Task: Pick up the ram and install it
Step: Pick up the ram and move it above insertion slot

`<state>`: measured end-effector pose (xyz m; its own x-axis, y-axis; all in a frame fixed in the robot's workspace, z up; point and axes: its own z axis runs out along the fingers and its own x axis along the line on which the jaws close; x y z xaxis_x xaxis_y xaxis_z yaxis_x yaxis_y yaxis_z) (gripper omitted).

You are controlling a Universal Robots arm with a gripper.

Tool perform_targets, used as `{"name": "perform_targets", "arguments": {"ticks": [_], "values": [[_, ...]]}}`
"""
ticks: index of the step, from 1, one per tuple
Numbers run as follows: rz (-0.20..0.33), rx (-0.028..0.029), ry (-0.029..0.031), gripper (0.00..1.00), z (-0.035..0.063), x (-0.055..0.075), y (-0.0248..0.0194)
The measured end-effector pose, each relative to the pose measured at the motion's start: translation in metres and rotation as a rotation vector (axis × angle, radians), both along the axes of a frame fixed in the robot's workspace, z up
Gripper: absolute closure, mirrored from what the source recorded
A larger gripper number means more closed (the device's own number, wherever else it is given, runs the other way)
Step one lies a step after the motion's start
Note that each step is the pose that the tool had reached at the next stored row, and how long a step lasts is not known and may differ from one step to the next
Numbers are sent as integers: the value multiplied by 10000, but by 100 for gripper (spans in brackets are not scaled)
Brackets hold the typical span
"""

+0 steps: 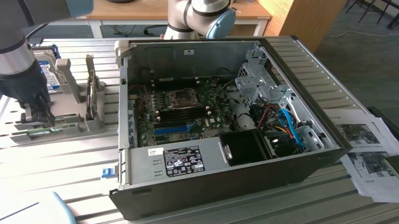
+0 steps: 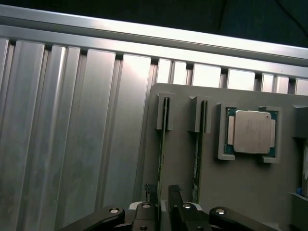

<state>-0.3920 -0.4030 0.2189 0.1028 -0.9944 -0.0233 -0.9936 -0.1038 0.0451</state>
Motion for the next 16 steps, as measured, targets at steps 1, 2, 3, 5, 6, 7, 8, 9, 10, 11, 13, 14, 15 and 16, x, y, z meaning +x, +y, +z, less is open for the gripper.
{"name": "perform_targets", "arguments": {"ticks": [1,2,3,5,6,7,8,9,10,11,13,14,15,16], "values": [[0,0,0,77,-4,0,0],[0,-1,0,77,-8,0,0],[0,-1,1,77,-12,0,0],[0,-1,1,77,-20,0,0],[0,-2,2,77,-21,0,0],[0,-2,3,77,-21,0,0],[0,-2,2,77,-21,0,0],[0,-1,1,77,-22,0,0],[0,0,0,77,-23,0,0],[0,-1,0,77,-23,0,0],[0,0,-1,77,-28,0,0],[0,0,0,77,-31,0,0],[0,0,-1,77,-34,0,0],[0,-1,0,77,-38,0,0]]}}
